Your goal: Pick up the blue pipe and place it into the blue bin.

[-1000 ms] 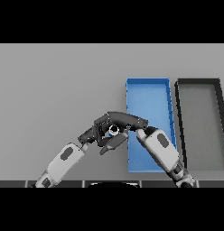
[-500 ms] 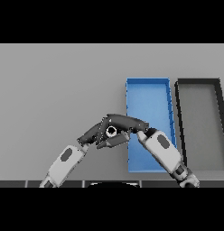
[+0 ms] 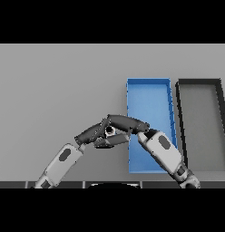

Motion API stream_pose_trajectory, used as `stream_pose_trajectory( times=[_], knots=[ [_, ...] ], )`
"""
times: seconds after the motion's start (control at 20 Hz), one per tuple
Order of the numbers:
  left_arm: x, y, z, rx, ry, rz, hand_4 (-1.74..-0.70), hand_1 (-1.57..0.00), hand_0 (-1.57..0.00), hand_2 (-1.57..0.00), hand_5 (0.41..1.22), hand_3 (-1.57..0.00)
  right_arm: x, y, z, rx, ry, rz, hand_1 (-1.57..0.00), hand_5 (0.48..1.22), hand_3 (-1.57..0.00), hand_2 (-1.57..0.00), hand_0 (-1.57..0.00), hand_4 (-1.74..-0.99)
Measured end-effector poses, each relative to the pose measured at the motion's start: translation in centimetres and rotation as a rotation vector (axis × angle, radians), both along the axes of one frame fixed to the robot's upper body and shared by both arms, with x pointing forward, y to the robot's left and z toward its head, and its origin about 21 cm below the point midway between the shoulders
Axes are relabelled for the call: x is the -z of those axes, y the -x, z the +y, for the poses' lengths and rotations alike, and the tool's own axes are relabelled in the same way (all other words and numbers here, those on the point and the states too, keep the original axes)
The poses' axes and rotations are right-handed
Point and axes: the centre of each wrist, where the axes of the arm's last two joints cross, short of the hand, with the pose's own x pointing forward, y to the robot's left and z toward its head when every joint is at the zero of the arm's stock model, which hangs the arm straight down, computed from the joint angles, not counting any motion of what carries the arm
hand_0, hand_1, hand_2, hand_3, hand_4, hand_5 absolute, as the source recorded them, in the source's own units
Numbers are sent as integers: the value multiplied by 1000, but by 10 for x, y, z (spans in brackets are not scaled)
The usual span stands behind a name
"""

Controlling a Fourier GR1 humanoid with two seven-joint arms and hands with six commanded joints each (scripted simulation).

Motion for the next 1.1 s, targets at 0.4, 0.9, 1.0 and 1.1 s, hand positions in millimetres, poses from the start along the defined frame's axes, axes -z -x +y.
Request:
stream_pose_trajectory(
  times=[0.4, 0.9, 1.0, 1.1],
  knots=[
    [0, -3, -1, -33, -18, 40, -889, -30, -32, -27, 587, -29, -3, -1, 5, 0, -1, -20, -1570, 1220, -1570, -1570, -1570, -1490],
    [7, 1, 1, -61, -52, 110, -915, -2, -3, -2, 507, -2, -50, -7, -14, 12, -93, 154, -1571, 1221, -1571, -1571, -1571, -1659],
    [3, 1, 0, -62, -47, 108, -920, -1, -1, -1, 503, -1, -73, -6, -14, 9, -129, 193, -1571, 1171, -1571, -1571, -1571, -1689],
    [6, 6, -3, -51, -56, 118, -917, 0, 0, 0, 503, 0, -103, -11, -24, 10, -208, 196, -1571, 1141, -1571, -1571, -1571, -1707]
  ],
)
